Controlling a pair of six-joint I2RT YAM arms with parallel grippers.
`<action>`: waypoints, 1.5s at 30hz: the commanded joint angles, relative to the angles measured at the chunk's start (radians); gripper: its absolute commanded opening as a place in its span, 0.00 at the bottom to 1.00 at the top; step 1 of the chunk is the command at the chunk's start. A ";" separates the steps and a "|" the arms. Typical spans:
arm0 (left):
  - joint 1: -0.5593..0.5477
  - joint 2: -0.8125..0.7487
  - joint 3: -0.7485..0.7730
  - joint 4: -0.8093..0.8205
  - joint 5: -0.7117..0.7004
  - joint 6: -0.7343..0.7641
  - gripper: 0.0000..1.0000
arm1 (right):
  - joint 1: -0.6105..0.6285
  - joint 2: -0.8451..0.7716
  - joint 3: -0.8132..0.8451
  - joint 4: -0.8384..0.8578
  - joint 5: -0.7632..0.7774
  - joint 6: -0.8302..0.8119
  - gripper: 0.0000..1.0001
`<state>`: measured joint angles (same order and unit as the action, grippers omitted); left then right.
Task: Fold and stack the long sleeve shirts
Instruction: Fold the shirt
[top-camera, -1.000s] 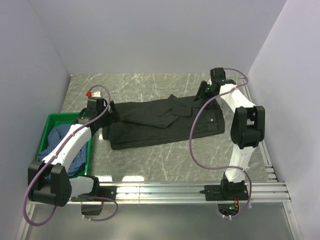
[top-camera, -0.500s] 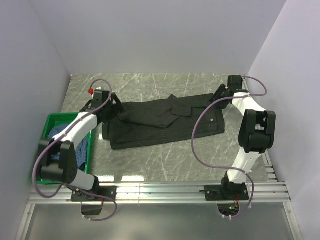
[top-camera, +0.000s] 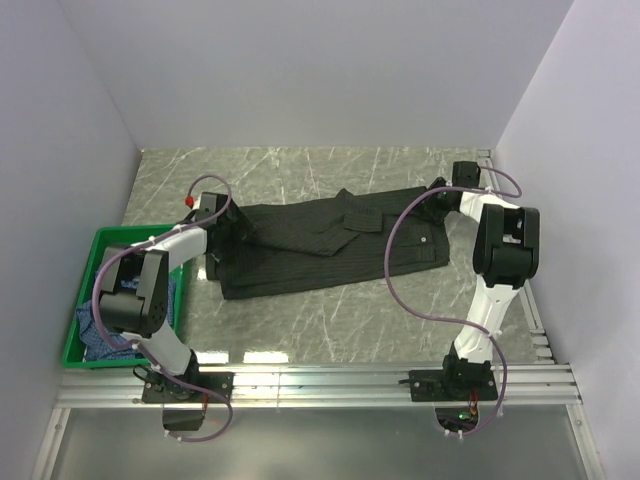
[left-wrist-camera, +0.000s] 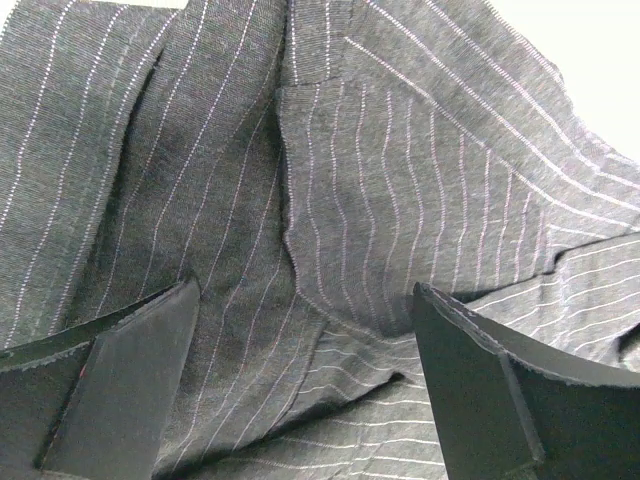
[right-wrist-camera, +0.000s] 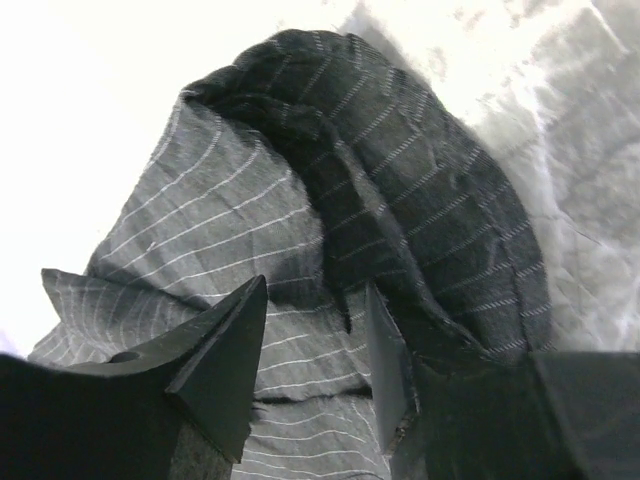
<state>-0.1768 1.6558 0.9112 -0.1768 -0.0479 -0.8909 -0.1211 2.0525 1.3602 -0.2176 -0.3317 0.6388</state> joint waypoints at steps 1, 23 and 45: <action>0.002 0.010 -0.038 0.051 0.020 -0.037 0.95 | 0.001 0.012 0.037 0.063 -0.030 0.015 0.48; 0.034 0.019 -0.094 -0.044 0.016 -0.059 0.95 | -0.072 0.083 0.175 -0.081 0.022 -0.168 0.05; 0.031 -0.340 0.075 -0.299 0.008 0.155 0.99 | 0.480 -0.223 0.046 -0.164 0.445 -0.564 0.58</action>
<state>-0.1497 1.3575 0.9775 -0.4259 -0.0250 -0.7959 0.3347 1.7973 1.3869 -0.3260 0.0120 0.1631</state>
